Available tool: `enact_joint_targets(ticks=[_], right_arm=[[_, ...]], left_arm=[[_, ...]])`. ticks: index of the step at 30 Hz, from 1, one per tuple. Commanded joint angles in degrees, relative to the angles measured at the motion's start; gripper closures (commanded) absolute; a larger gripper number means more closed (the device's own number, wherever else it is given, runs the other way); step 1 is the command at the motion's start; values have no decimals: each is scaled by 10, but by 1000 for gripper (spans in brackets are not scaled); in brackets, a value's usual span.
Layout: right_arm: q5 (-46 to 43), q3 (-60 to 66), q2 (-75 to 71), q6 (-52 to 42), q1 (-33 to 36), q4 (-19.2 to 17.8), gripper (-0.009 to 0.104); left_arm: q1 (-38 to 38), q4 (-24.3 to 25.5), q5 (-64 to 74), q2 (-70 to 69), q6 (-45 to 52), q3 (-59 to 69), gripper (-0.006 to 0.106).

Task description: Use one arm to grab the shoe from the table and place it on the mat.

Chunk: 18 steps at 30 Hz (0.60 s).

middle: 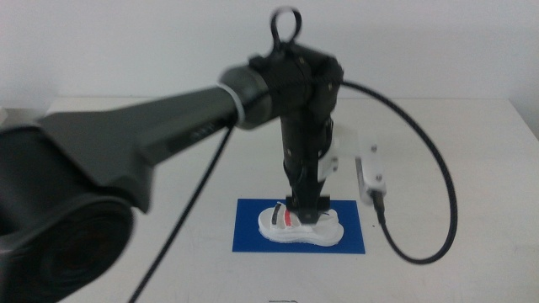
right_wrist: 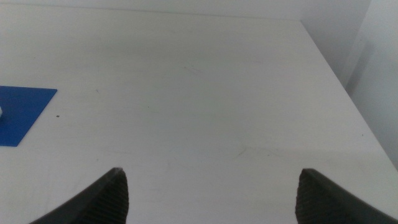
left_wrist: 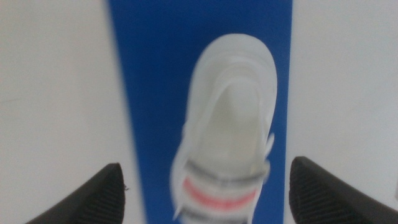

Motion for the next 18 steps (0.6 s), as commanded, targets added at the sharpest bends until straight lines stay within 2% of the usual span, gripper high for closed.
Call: enact_joint_targets(ticks=[1, 7, 11, 15, 18], right_arm=[[-32, -11, -11, -7, -2, -5, 1], [-32, -11, -11, -7, -2, -5, 1], [-32, -11, -11, -7, -2, -5, 1], [-32, -11, -11, -7, -2, -5, 1], [-32, -11, -11, -7, -2, -5, 1]], left_arm=[[-1, 0, 59, -77, -7, -18, 14], [-1, 10, 57, -153, -22, -18, 20], [-1, 34, 58, -179, -20, -18, 24], [-1, 88, 58, -208, -30, -18, 28], [-1, 138, 58, -239, -107, -18, 28]])
